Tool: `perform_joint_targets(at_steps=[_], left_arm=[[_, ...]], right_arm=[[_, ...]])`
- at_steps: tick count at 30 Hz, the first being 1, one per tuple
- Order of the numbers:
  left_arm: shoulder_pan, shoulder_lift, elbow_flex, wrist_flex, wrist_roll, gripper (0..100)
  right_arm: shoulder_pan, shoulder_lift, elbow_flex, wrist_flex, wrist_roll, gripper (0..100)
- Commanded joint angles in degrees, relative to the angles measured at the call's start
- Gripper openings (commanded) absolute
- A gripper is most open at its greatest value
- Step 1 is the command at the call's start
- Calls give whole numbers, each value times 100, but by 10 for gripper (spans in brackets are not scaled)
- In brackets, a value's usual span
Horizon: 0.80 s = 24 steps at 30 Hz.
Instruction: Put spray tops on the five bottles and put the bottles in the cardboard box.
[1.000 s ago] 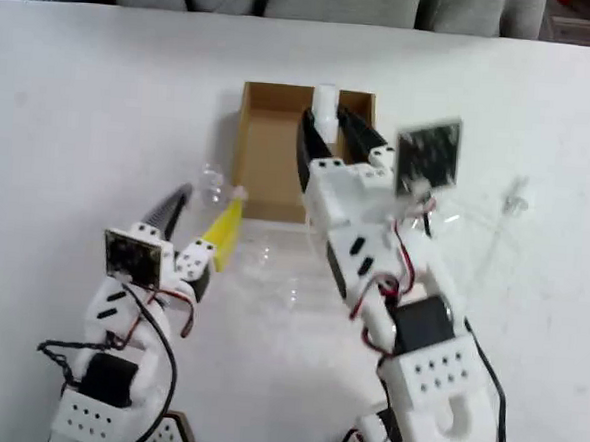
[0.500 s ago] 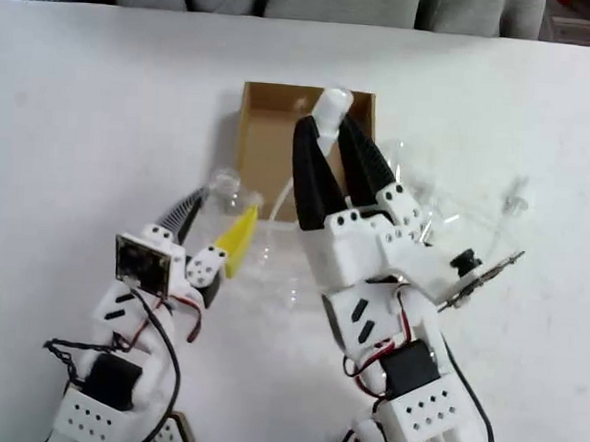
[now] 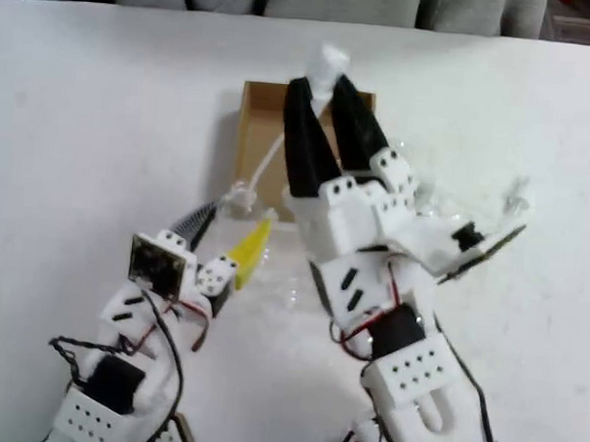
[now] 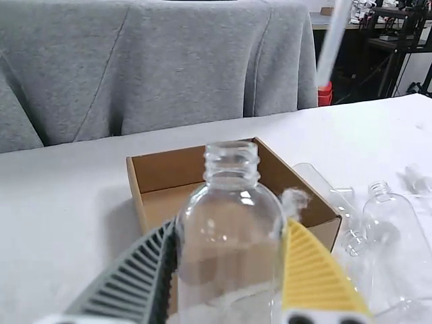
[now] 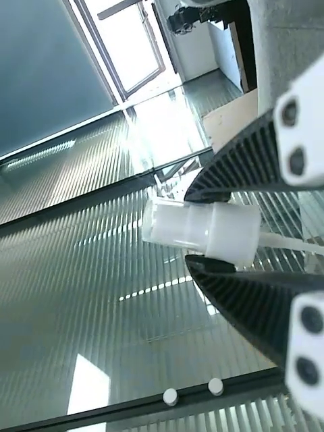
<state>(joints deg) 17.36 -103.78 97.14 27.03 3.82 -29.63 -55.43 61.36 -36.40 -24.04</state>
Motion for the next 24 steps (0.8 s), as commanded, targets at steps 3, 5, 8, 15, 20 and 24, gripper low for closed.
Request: perform_joint_targets(at_steps=[3,5,8,15,20,24], left_arm=[[40,-66,-18,9,-440,21],[75,-66,-18,9,-501,21],[84,-66,-18,9,-484,21],[75,-57,-18,9,-510,21],[75,-57,-18,9,-519,21],[84,-57,-18,9,-519,21]], right_arm=[[-22,22,-431,286,-448,16],[-40,66,-431,426,-527,16],[-48,259,-475,268,-510,16],[207,1138,-888,171,-519,16],[303,1525,-985,163,-527,16],[400,1701,-985,163,-527,16]])
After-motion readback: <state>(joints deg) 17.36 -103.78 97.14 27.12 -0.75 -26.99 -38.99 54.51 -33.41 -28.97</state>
